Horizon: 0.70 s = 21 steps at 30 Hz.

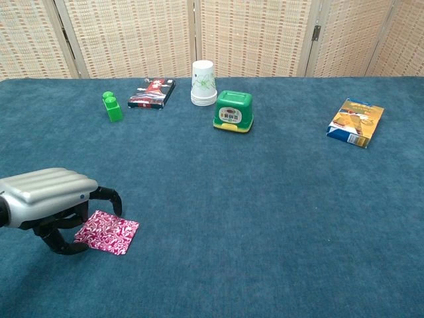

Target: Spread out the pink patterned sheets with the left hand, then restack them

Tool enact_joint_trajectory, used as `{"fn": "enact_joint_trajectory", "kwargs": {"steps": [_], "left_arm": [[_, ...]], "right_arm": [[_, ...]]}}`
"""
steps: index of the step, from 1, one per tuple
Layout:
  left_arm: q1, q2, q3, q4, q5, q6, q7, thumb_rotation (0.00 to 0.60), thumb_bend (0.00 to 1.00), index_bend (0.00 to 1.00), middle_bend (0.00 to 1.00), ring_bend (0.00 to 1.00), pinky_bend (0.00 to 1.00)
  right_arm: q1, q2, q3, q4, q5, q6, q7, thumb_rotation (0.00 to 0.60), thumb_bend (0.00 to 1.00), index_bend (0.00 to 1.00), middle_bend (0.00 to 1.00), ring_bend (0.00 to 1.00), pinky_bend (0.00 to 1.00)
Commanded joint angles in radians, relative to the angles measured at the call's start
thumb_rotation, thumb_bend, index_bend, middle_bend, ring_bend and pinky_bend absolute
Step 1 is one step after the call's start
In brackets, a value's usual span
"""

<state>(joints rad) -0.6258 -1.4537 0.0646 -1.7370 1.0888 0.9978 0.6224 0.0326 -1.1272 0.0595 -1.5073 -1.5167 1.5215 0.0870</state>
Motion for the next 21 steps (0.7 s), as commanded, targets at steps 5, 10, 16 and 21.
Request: {"fn": "enact_joint_trajectory", "kwargs": {"steps": [5,10,16,21], "left_arm": [[-0.001,0.034,-0.013,-0.036,0.003,0.010,-0.013,0.600,0.32,0.26,0.97,0.93,1.00],[0.002,0.054,-0.066,-0.007,-0.023,0.043,-0.051,0.600,0.32,0.26,0.97,0.93,1.00],[-0.006,0.045,-0.095,0.093,-0.088,0.023,-0.070,0.600,0.32,0.27,0.97,0.93,1.00],[-0.004,0.042,-0.091,0.150,-0.123,-0.006,-0.083,0.600,0.32,0.28,0.97,0.93,1.00]], "right_arm": [[0.000,0.001,0.001,-0.001,-0.003,0.003,-0.001,0.600,0.38,0.06,0.24,0.13,0.19],[-0.001,0.003,0.000,-0.003,-0.005,0.006,-0.001,0.600,0.39,0.06,0.24,0.13,0.19],[-0.002,0.001,-0.002,-0.002,-0.007,0.007,0.001,0.600,0.38,0.06,0.24,0.13,0.19],[-0.004,0.002,-0.003,-0.004,-0.009,0.011,0.000,0.600,0.39,0.06,0.24,0.13,0.19]]}}
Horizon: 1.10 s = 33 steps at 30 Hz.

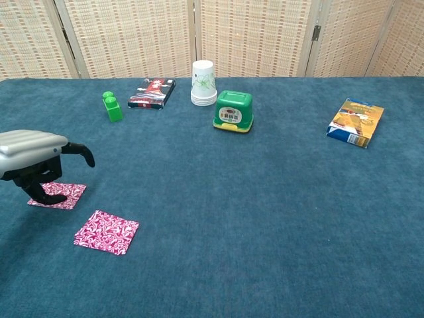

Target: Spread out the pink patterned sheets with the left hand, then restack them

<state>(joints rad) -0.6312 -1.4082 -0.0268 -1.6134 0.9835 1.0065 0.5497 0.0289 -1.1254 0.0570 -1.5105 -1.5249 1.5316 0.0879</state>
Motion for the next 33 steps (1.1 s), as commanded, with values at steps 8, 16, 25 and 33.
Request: {"fn": "enact_joint_trajectory", "kwargs": {"steps": [8,16,25,33], "left_arm": [[0.021,0.016,0.018,0.029,-0.006,-0.013,-0.036,0.600,0.32,0.28,0.97,0.93,1.00],[0.033,0.003,0.022,0.061,0.002,-0.014,-0.054,0.600,0.32,0.28,0.97,0.93,1.00],[0.038,-0.019,0.029,0.092,0.010,-0.023,-0.050,0.600,0.32,0.28,0.97,0.93,1.00],[0.043,-0.037,0.022,0.124,0.014,-0.024,-0.062,0.600,0.32,0.29,0.97,0.93,1.00]], "right_arm": [[0.001,0.002,-0.001,-0.011,-0.007,0.002,-0.012,0.600,0.39,0.06,0.24,0.13,0.19],[0.000,0.003,-0.003,-0.019,-0.010,0.005,-0.019,0.600,0.39,0.06,0.24,0.13,0.19],[-0.004,0.004,-0.004,-0.021,-0.010,0.010,-0.021,0.600,0.39,0.06,0.24,0.13,0.19],[-0.007,0.005,-0.004,-0.022,-0.009,0.012,-0.021,0.600,0.39,0.06,0.24,0.13,0.19]]}}
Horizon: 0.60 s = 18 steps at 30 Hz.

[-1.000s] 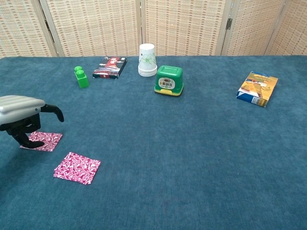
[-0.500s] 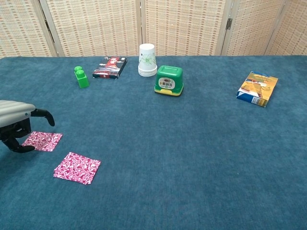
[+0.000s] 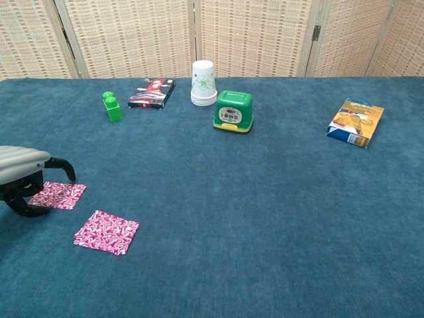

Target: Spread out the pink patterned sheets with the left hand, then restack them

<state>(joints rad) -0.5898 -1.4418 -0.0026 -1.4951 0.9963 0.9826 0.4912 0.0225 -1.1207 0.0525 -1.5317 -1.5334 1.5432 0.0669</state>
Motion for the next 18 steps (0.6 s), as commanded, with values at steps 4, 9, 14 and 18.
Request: {"fn": "enact_joint_trajectory", "kwargs": {"steps": [4,9,14,18], "left_arm": [[0.004,-0.008,-0.004,0.014,0.004,-0.002,-0.007,0.600,0.32,0.30,0.97,0.93,1.00],[0.008,-0.013,-0.005,0.021,0.012,-0.001,-0.014,0.600,0.32,0.33,0.97,0.93,1.00],[0.013,-0.020,-0.006,0.029,0.027,0.001,-0.023,0.600,0.32,0.39,0.97,0.93,1.00],[0.015,-0.025,-0.009,0.036,0.036,0.002,-0.032,0.600,0.32,0.41,0.98,0.93,1.00]], "right_arm": [[-0.002,0.000,0.000,-0.001,0.001,0.002,-0.001,0.600,0.39,0.06,0.24,0.13,0.19],[-0.002,-0.001,-0.002,-0.002,-0.001,0.001,-0.004,0.600,0.39,0.06,0.24,0.13,0.19],[-0.004,-0.001,-0.002,-0.004,-0.001,0.002,-0.007,0.600,0.39,0.06,0.24,0.13,0.19],[-0.004,0.000,-0.002,-0.007,-0.003,0.004,-0.010,0.600,0.39,0.06,0.24,0.13,0.19]]}}
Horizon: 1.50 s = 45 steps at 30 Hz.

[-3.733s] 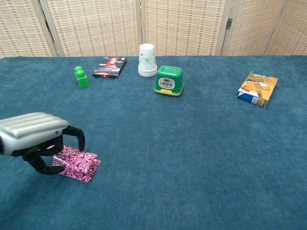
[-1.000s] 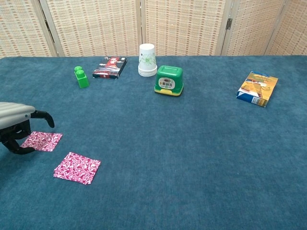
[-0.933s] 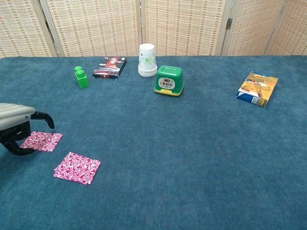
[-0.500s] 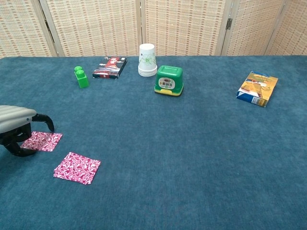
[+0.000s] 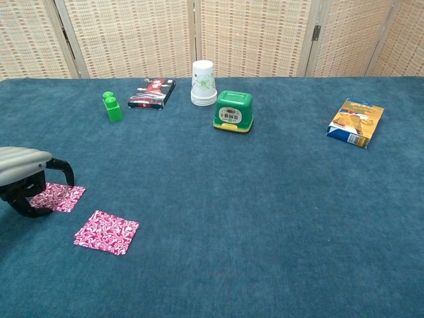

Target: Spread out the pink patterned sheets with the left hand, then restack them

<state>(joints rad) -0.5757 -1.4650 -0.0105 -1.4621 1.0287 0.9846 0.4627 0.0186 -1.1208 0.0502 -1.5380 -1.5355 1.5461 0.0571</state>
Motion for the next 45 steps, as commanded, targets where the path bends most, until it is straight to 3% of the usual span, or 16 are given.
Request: {"fn": "enact_joint_trajectory", "kwargs": {"steps": [1,18,31,45], "left_arm": [[0.002,-0.002,-0.002,0.003,0.007,0.000,-0.006,0.600,0.32,0.41,0.98,0.93,1.00],[0.004,0.041,-0.012,-0.053,0.032,0.006,-0.007,0.600,0.32,0.43,0.98,0.93,1.00],[0.013,0.100,0.007,-0.219,0.101,0.049,0.024,0.600,0.32,0.42,0.98,0.93,1.00],[0.033,0.013,0.045,-0.303,0.115,0.101,0.148,0.600,0.32,0.41,0.98,0.93,1.00]], "right_arm": [[-0.001,0.000,0.000,-0.001,0.000,0.002,-0.001,0.600,0.39,0.06,0.24,0.13,0.19],[-0.002,0.000,0.001,0.001,0.000,0.002,0.002,0.600,0.39,0.06,0.24,0.13,0.19],[-0.001,-0.003,0.003,0.013,0.001,0.001,0.015,0.600,0.39,0.06,0.24,0.13,0.19],[-0.004,-0.008,0.004,0.032,0.004,0.002,0.035,0.600,0.39,0.06,0.24,0.13,0.19]]}}
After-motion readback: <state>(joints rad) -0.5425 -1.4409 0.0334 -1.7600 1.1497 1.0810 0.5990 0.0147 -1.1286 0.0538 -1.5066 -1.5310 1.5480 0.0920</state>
